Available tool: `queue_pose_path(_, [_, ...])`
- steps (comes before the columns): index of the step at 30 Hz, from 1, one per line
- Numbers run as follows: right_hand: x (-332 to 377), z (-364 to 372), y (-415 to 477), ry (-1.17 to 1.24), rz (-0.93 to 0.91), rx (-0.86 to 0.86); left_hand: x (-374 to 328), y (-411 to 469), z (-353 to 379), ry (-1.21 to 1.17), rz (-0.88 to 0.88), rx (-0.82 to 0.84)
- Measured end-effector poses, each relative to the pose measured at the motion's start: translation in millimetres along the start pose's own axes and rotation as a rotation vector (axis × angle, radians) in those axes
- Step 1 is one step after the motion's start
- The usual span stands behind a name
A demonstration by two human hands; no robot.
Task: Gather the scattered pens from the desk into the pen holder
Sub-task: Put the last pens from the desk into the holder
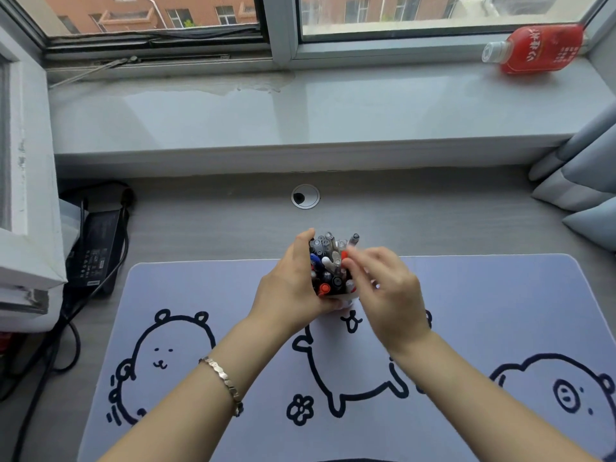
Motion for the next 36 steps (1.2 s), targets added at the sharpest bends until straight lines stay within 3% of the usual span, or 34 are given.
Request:
queue_pose_path(6, [-2.4,-7.1,-17.6,-0.120,-0.079,0.090,0.3,-3.7,4.6,-0.032,0.028,-0.037])
queue_pose_path(11, [-14.8,-15.5,20.4,0.188,0.313,0.430,0.1,-3.8,8.0,-0.133,0.095,-0.070])
queue_pose_path(20, [-55.4,-2.4,49.4,-0.583,0.246,0.863,16.4,36.1,-55.3,-0.373,0.080,-0.164])
queue_pose_path(24, [-65.5,2.2,53.0,-0.794,0.232,0.955,37.9,53.2,-100.0,-0.271,0.065,-0.224])
queue_pose_path(32, [-75.9,1.1,43.2,-0.795,0.297,1.007,77.2,47.2,-120.4,-0.167,0.038,-0.135])
queue_pose_path(36, [-77.8,-0.8,43.2,-0.790,0.321,1.000,93.0,44.3,-120.2,-0.273,-0.020,-0.129])
Point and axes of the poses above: each hand's wrist, its own y-axis towards the middle knuckle, its own z-axis out of the palm, x = y × z, the point moved 4 cm from there along y, towards the middle knuckle, and after that the axes turned 1 degree about z, right-handed, at the moved point
